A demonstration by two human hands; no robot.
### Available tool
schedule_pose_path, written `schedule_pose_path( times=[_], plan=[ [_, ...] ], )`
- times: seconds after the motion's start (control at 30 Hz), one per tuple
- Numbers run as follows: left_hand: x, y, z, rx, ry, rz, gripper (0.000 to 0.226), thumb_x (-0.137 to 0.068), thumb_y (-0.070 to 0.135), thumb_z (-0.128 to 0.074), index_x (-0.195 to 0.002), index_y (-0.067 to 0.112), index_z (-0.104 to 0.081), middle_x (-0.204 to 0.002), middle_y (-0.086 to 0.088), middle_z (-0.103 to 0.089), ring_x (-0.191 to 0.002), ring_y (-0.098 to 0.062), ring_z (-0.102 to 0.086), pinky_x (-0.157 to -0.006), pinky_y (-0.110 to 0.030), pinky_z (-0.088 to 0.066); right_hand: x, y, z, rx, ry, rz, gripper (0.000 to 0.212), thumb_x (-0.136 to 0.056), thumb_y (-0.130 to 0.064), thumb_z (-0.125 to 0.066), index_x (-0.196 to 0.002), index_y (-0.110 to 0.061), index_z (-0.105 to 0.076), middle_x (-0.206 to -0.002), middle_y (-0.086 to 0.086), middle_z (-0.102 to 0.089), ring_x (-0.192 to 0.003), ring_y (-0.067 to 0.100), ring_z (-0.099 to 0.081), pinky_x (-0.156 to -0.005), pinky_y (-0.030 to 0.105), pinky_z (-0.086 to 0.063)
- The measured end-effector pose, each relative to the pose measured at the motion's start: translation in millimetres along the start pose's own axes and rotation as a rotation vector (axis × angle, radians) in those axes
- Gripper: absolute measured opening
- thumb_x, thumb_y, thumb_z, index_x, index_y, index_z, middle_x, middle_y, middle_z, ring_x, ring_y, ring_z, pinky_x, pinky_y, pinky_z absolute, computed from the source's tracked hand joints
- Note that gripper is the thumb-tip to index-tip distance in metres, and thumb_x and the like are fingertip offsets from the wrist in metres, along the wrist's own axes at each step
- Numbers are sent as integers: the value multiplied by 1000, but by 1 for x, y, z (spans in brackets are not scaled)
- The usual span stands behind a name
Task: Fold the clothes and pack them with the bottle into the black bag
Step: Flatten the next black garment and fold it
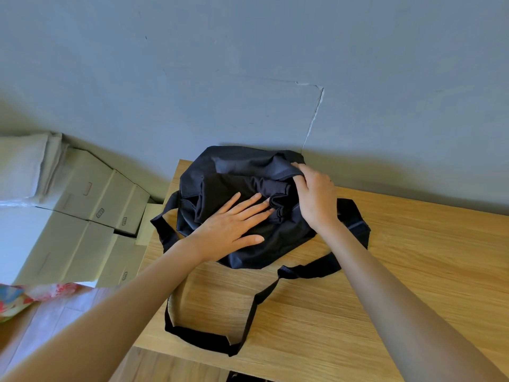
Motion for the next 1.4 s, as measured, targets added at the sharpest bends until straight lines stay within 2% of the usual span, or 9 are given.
schedule_pose_path(
  times=[0.1,0.2,0.27,0.43,0.7,0.87,1.0,1.17,1.4],
  plan=[
    [-1,0,5,66,-32,14,63,-89,61,-7,-144,29,-1,-151,13,6,-141,-3,15,-113,-26,19,6,-8,5,119,-69,216,46,-95,-8,-49,-140,-17,-41,-131,7,-57,-109,23,-59,-80,27,-46],
    [0,0,12,60,38,9,65,-91,61,-10,-147,28,-17,-155,8,-13,-142,-6,6,-115,-31,10,18,-9,6,260,-164,426,55,-80,13,-58,-126,-14,-49,-146,11,-42,-118,29,-55,-88,39,-50],
    [2,1,9,19,79,9,63,-94,61,-10,-146,28,-21,-155,5,-17,-143,-9,2,-116,-36,7,23,-4,7,329,-201,468,51,-72,17,-63,-114,-11,-52,-147,16,-38,-120,34,-52,-91,45,-50],
    [2,0,1,29,54,39,61,-91,64,-3,-144,34,-10,-151,11,-2,-143,-8,10,-112,-33,21,31,2,6,361,-174,522,30,-70,16,-68,-93,-3,-63,-145,21,-39,-130,39,-43,-93,54,-48],
    [2,7,1,7,6,18,58,-90,61,-6,-143,37,-4,-150,12,4,-142,-9,15,-111,-34,20,34,-7,12,386,-128,401,60,-68,18,-67,-124,3,-55,-152,20,-27,-133,37,-40,-94,47,-49],
    [-2,9,-1,11,-36,43,59,-87,62,-4,-141,38,0,-149,13,9,-140,-7,19,-109,-31,24,34,-12,15,442,-110,407,69,-68,18,-65,-132,-2,-50,-154,15,-25,-134,36,-38,-101,50,-44],
    [-4,11,2,15,-49,58,64,-88,61,-8,-146,35,-15,-156,7,-6,-142,-9,12,-112,-35,17,34,-6,11,574,-188,459,83,-67,19,-62,-140,-16,-43,-157,11,-16,-140,39,-25,-111,57,-27],
    [-6,23,8,-174,151,85,53,-96,53,-20,-129,27,-52,-143,-9,-42,-135,-28,-36,-111,-53,-28,25,-13,9,618,-286,445,88,-74,14,-62,-147,-23,-29,-159,8,1,-145,34,-7,-118,51,-8],
    [-10,26,-6,-68,70,125,62,-94,59,-6,-128,29,-48,-151,-14,-32,-143,-28,-22,-110,-62,-17,22,-23,8,601,-286,497,96,-71,13,-64,-150,-17,-18,-159,5,3,-146,27,-4,-116,53,-14]
  ],
)
Point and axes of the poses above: each hand's wrist, its own x-axis away from the middle knuckle, its own z-axis out of the back of the hand, y = z × x, the point moved 5 cm from there along -x, towards the middle knuckle
